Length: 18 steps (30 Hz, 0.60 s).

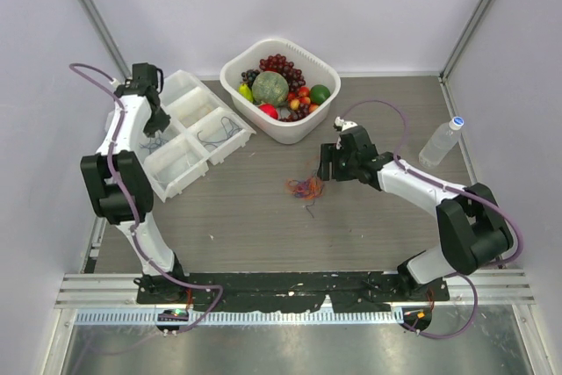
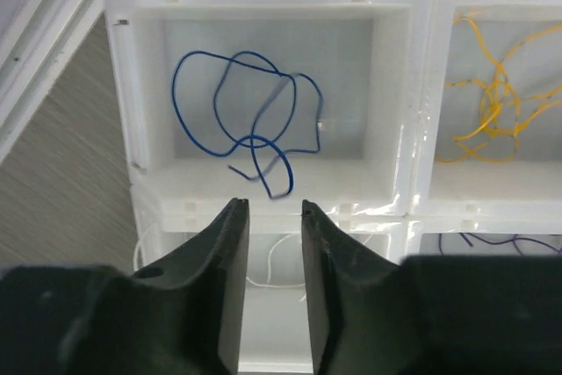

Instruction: Untangle the cables

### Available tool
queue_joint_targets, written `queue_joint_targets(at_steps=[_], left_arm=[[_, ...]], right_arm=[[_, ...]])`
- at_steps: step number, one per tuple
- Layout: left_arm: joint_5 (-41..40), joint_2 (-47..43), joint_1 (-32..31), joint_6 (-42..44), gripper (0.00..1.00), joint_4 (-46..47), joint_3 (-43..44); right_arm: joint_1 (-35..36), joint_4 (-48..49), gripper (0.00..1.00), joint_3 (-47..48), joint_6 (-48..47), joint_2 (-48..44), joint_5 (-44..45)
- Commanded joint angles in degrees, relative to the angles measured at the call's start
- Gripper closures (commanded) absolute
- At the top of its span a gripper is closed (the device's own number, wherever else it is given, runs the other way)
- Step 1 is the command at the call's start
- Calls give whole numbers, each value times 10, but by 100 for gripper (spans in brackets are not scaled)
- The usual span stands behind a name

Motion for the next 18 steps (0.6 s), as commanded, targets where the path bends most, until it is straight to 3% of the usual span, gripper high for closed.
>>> queue_joint_targets(at_steps=[1, 7, 12, 18], left_arm=[[56, -6, 1, 18, 56, -28, 35], [87, -139, -9, 32, 27, 80, -102], [190, -179, -86, 58, 29, 93, -125], [371, -205, -206, 87, 34, 194, -193]], right_arm=[[-3, 16, 30, 22, -3, 4, -3], [-5, 7, 30, 45, -14, 27, -19], [-4, 21, 30, 49, 12, 42, -50], [-4, 27, 30, 57, 20, 63, -65]])
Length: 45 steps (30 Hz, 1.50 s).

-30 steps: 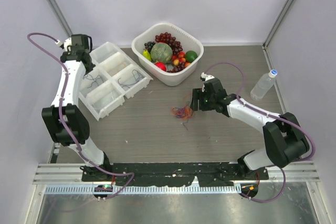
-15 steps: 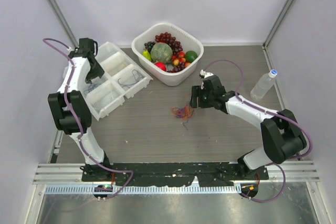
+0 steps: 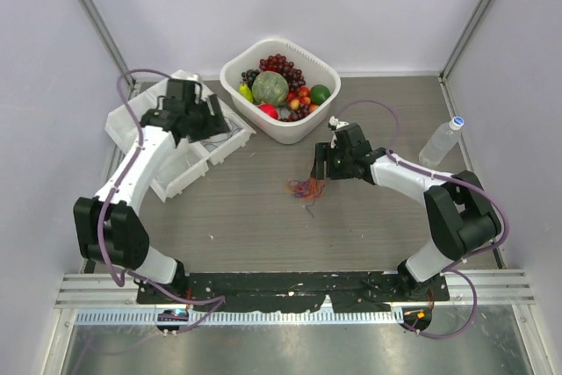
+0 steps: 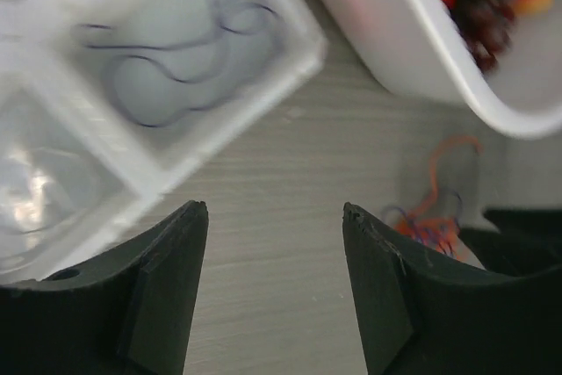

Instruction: Untangle the cables

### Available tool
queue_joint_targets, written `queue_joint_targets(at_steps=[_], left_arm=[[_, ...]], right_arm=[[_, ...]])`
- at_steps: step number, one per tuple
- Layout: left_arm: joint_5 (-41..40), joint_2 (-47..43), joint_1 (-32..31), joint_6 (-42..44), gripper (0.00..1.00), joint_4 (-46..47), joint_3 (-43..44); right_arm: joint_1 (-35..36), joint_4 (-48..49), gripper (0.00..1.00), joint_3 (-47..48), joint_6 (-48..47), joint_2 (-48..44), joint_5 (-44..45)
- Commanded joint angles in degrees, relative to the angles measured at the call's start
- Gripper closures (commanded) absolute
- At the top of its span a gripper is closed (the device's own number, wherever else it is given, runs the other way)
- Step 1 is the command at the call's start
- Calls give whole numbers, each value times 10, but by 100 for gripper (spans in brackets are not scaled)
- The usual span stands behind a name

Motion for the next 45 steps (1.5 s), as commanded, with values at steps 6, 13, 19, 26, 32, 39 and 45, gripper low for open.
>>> queue_joint_targets(at_steps=[6, 13, 19, 26, 32, 39, 45], left_arm=[[218, 60, -217, 110, 42, 36, 18], [231, 172, -306, 166, 48, -26, 72], [211, 202, -306, 177, 42, -36, 61], [130, 217, -306, 140, 38, -26, 46], [148, 233, -305, 138, 34, -9, 30], [145, 230, -305, 137, 37, 10, 35], [148, 245, -305, 132, 44, 2, 41]], right_arm=[[-2, 30, 34, 14, 20, 26, -54], [23, 41, 41, 3, 20, 20, -87], [23, 40, 41, -13, 19, 10, -92], [24, 42, 41, -44, 26, -17, -92], [24, 40, 41, -53, 29, -22, -92], [25, 44, 41, -62, 34, -32, -92], [25, 47, 41, -65, 41, -35, -92]])
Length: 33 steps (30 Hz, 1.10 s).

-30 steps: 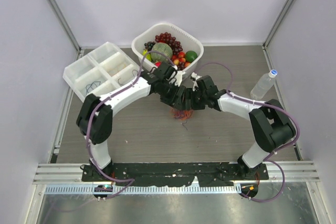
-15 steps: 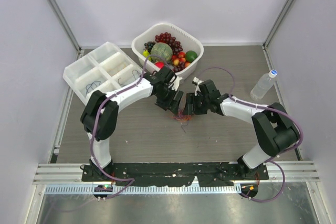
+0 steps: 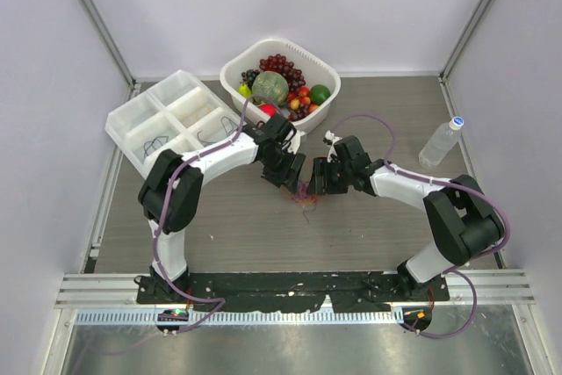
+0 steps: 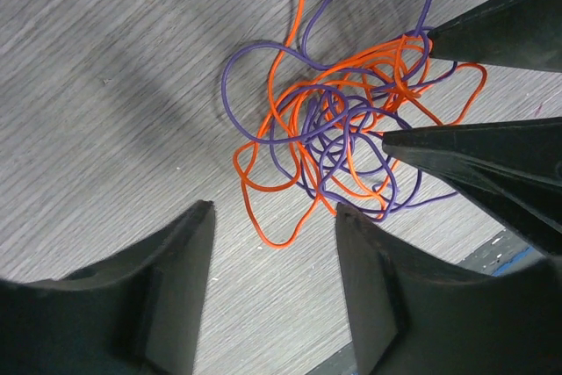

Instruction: Untangle the cables

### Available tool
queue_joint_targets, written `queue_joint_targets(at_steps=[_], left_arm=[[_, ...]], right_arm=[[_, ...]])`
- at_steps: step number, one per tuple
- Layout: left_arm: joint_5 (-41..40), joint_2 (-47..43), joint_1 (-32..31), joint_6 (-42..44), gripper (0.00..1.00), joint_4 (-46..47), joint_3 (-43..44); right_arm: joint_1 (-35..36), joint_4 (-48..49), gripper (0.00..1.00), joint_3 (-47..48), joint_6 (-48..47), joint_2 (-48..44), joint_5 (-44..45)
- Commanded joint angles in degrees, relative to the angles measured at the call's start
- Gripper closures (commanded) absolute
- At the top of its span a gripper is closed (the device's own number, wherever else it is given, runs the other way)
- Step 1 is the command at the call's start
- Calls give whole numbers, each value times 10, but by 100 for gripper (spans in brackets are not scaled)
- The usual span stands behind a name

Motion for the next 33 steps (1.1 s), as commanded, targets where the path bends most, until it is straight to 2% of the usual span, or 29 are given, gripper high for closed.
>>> queue_joint_targets(at_steps=[1, 6, 11, 14, 21, 28, 33], left_arm=[[2, 9, 4, -8, 48, 4, 14], [3, -2, 4, -7, 62, 7, -11], [23, -7, 3, -4, 91, 4, -8], [25, -37, 3, 3, 100, 10, -14], [62, -104, 4, 13, 100, 29, -15], [89, -161, 4, 4, 100, 51, -4], [103, -170, 4, 5, 100, 27, 58]], right_arm=[[4, 19, 41, -3, 9, -30, -2], [3, 15, 41, -5, 2, -39, 6], [4, 12, 39, 7, -1, -36, 13], [13, 27, 34, 4, -1, -56, 12], [38, 70, 30, -12, -4, -82, -11], [53, 94, 30, -3, -2, -55, 1], [57, 81, 31, 3, 8, -22, 32]])
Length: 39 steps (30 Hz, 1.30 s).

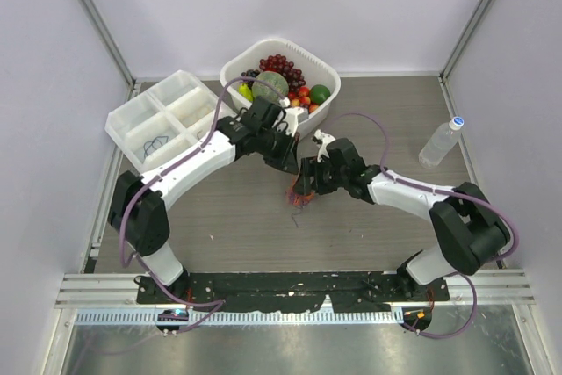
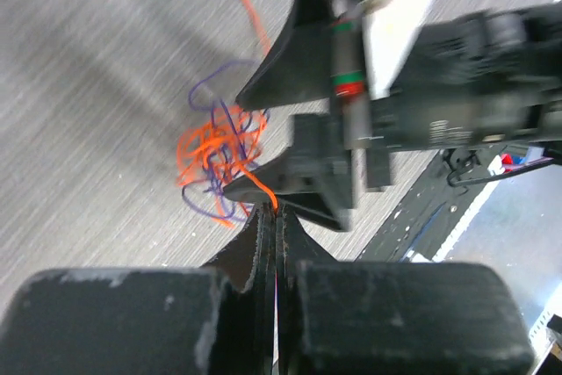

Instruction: Untangle the cables

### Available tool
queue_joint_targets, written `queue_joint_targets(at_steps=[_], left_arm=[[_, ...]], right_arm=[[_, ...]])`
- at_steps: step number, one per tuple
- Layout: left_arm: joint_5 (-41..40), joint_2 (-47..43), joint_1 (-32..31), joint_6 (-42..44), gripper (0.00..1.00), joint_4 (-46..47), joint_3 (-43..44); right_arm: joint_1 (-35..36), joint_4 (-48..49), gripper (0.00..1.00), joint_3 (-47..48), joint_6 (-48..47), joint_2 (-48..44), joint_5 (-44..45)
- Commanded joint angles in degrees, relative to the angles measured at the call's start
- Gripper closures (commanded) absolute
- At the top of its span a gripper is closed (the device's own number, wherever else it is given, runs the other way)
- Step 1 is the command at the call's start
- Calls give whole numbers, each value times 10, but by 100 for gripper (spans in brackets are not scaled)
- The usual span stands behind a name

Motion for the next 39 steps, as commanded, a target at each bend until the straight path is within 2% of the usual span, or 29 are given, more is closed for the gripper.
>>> queue_joint_targets(at_steps=[1, 4, 9, 15, 19, 23, 27, 34, 36, 39], left_arm=[[24, -35, 3, 3, 100, 4, 74], [3, -47, 3, 3, 100, -19, 123], [-89, -77, 4, 8, 100, -52, 245], [-133, -136, 3, -22, 100, 11, 342], [-144, -120, 4, -37, 100, -9, 461], [-177, -120, 4, -29, 100, -3, 524], [-314, -128, 4, 11, 100, -19, 538], [-566, -111, 9, 36, 100, -73, 458], [-598, -103, 34, 12, 100, -89, 450], [-554, -87, 108, -48, 100, -104, 439]], right_arm=[[5, -11, 32, 18, 7, 25, 47], [4, -41, 33, 19, 16, 37, 115], [-10, -97, 33, 21, 28, 45, 198], [-30, -103, 33, 13, 44, 42, 204], [-43, -108, 33, 10, 49, 45, 201], [-46, -109, 33, 7, 53, 38, 204], [-47, -113, 33, 6, 52, 29, 202], [-47, -128, 33, 11, 40, 12, 202], [-47, -139, 33, 15, 33, 4, 200], [-47, -154, 33, 21, 21, -10, 197]])
